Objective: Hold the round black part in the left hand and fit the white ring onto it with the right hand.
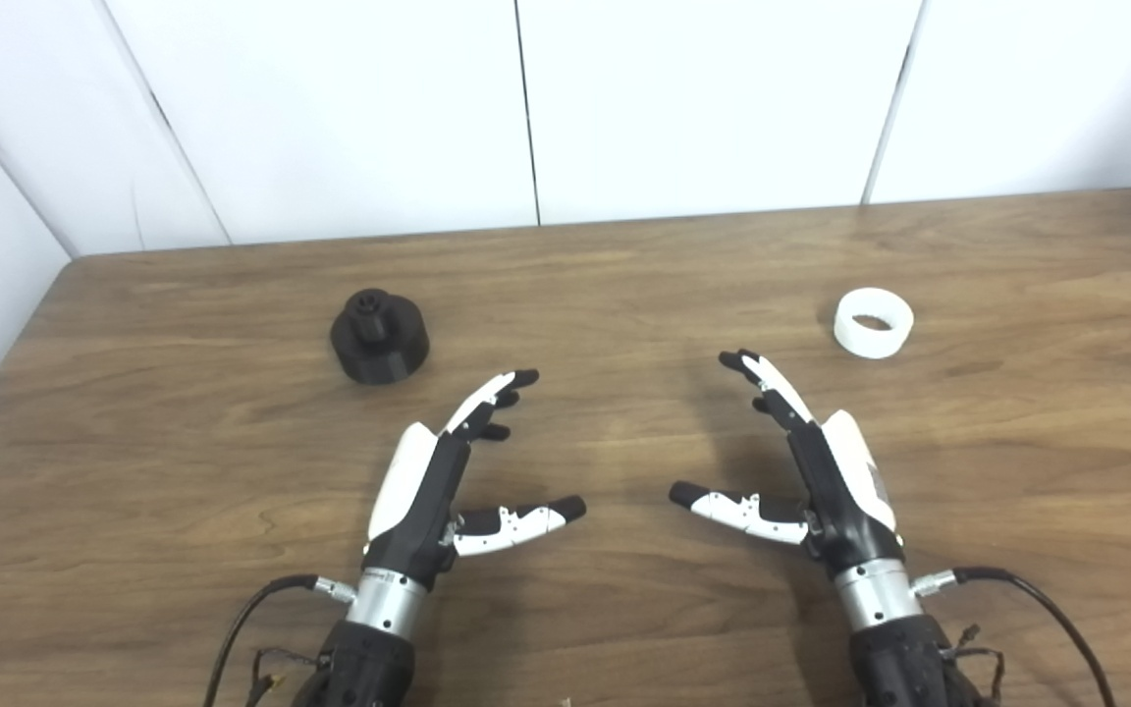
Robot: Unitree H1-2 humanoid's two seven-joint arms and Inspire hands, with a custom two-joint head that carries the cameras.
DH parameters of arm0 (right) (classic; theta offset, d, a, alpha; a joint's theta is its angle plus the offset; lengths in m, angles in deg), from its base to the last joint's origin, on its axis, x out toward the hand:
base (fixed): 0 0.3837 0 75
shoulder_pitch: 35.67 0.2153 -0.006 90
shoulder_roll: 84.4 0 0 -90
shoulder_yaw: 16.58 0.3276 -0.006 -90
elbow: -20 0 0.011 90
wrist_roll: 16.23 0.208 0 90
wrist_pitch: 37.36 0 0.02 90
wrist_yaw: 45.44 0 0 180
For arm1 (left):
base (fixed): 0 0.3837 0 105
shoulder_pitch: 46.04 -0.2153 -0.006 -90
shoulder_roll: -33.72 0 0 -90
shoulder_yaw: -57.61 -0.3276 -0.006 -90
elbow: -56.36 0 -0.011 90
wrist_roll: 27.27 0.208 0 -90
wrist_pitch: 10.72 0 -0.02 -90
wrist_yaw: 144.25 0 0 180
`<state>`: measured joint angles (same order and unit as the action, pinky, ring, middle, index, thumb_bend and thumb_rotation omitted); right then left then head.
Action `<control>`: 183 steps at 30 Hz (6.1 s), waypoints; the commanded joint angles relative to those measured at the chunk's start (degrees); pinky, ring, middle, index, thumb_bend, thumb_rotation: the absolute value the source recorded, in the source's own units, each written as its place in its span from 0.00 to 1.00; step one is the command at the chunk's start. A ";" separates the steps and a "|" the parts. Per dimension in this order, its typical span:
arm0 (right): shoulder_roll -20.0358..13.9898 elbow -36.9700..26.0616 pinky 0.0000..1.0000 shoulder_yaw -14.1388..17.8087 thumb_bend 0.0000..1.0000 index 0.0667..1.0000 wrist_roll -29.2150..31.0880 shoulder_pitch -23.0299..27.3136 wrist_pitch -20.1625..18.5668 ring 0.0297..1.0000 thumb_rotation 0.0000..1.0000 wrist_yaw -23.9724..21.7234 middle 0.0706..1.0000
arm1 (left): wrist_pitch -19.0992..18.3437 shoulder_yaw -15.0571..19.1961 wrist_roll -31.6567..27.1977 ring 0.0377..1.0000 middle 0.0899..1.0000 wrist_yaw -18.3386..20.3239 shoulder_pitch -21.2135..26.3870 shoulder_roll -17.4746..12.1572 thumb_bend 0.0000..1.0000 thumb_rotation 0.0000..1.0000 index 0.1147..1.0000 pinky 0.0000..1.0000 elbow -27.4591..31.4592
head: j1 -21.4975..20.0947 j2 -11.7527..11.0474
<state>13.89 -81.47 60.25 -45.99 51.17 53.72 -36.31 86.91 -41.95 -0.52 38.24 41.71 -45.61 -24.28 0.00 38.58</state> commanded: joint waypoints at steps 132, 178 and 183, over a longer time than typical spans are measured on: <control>-1.58 6.92 0.86 6.71 0.81 0.86 4.08 2.00 10.93 0.91 0.42 -0.72 0.92 | -15.53 5.63 19.64 1.00 1.00 -8.93 21.92 -16.82 0.90 0.44 0.87 1.00 -16.09 | 15.77 -4.23; -1.56 3.94 0.82 7.92 0.84 0.86 2.83 0.21 9.06 0.89 0.46 -0.90 0.91 | -18.51 -1.31 16.92 1.00 1.00 -11.11 29.06 -17.17 1.00 0.58 0.86 1.00 -33.43 | 14.35 -2.72; -1.44 3.92 0.82 7.95 0.84 0.85 2.89 0.25 9.01 0.89 0.45 -0.86 0.91 | -18.30 -2.33 16.28 1.00 1.00 -11.44 29.12 -17.16 1.00 0.57 0.85 1.00 -33.02 | 14.42 -2.56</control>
<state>13.42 -78.23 67.10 -42.54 52.65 62.36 -37.64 67.39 -43.62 15.49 27.52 68.01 -62.26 -58.36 14.41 35.95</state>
